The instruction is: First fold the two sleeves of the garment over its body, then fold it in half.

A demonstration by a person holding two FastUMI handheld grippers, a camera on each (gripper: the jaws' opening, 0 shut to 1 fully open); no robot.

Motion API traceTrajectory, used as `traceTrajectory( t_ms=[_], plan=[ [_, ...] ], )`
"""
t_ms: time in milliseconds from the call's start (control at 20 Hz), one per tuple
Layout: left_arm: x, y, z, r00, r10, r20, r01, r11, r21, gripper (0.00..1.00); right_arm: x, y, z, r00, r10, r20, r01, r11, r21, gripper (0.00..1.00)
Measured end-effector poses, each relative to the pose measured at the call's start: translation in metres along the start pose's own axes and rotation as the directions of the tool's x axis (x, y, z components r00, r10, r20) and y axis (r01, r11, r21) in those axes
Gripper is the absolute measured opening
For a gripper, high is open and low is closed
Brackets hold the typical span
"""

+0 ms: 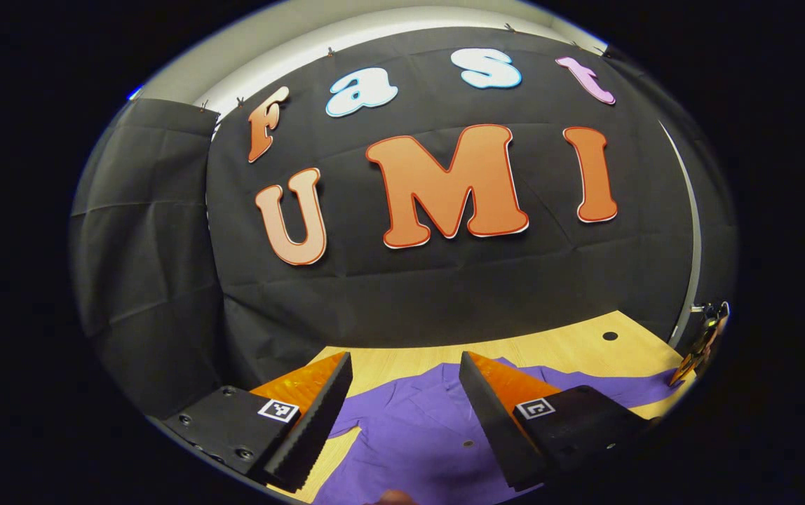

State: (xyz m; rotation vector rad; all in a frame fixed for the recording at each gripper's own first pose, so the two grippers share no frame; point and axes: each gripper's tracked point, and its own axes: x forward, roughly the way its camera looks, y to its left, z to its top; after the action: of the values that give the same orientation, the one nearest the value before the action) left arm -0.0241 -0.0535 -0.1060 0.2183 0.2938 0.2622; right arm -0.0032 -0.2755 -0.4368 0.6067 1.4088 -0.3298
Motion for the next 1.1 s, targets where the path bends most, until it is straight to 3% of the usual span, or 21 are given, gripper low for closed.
traceTrajectory(
  t_ms=[350,550,700,1100],
  plan=[
    [0.007,0.032,-0.003,0.999,-0.031,0.012,0.031,0.999,-0.026,0.96,-0.071,0.04,0.008,0.987,0.05,0.155,-0.039,0.997,-0.072,0.04],
    [0.018,0.061,-0.001,0.998,-0.054,0.027,0.055,0.998,-0.018,1.0,-0.108,0.081,-0.002,0.974,0.079,0.212,-0.059,0.993,-0.099,0.04],
    [0.024,0.085,-0.001,0.997,-0.073,0.035,0.074,0.997,-0.011,0.96,-0.132,0.115,-0.01,0.962,0.095,0.254,-0.065,0.99,-0.127,0.04],
    [0.042,0.156,-0.03,0.997,-0.073,-0.013,0.073,0.997,-0.025,0.96,-0.19,0.223,-0.036,0.931,0.172,0.321,-0.094,0.965,-0.244,0.04]
  ],
)
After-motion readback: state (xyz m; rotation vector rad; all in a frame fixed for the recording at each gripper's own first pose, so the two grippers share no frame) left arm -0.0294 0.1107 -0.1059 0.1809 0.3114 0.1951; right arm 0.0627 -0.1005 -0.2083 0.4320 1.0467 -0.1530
